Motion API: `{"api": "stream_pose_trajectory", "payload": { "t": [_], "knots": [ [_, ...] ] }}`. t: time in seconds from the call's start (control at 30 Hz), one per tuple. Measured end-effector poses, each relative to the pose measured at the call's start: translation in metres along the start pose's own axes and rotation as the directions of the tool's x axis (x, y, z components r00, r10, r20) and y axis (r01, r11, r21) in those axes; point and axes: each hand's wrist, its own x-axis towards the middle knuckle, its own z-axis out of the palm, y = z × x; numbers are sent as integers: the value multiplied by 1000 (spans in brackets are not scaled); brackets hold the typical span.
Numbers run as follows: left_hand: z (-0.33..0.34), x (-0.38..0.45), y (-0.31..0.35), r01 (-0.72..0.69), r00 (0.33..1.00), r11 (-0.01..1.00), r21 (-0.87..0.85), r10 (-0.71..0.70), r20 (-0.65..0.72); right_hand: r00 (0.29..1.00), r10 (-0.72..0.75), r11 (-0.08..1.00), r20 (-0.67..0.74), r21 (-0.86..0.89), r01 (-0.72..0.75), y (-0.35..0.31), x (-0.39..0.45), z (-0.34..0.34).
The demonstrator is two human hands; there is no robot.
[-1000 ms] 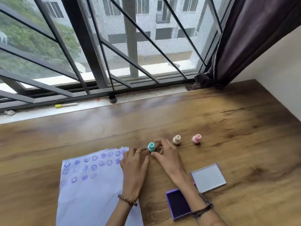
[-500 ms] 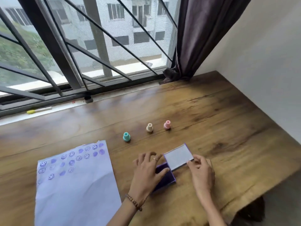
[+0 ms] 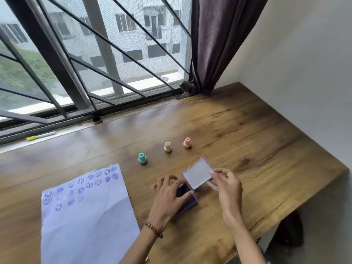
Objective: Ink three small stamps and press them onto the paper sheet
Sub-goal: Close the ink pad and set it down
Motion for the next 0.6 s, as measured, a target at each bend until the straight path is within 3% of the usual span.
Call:
{"api": "stream_pose_trajectory", "payload": {
  "t": [0.07, 0.13, 0.2, 0.27, 0.3, 0.37, 0.47, 0.6],
  "knots": [
    [-8, -6, -4, 5, 1000, 998, -63, -5, -3, 980, -200, 953, 11, -228, 197, -6, -18, -1],
    [-18, -17, -15, 5, 1000, 994, -107, -5, -3, 915, -394, 796, 91, -464, 389, -7, -38, -3],
    [-25, -32, -30, -7, 1000, 996, -91, 7, -1, 801, -558, 524, 217, -656, 543, -3, -56, -5],
    [-30, -49, -47, -23, 1000, 998, -65, 23, 2, 672, -668, 226, 319, -773, 592, 8, -73, -4],
    [-31, -56, -54, -27, 1000, 998, -63, 28, 11, 633, -690, 144, 351, -790, 596, 16, -82, -2],
    [-33, -67, -63, -27, 999, 997, -75, 29, 23, 600, -693, 87, 399, -780, 619, 32, -101, 3],
    [-33, -72, -66, -34, 999, 995, -93, 34, -2, 605, -643, 62, 470, -755, 653, 56, -119, 11],
    [-30, -72, -66, -27, 1000, 995, -94, 26, -4, 681, -574, 117, 455, -777, 618, 65, -126, 19]
  ]
}}
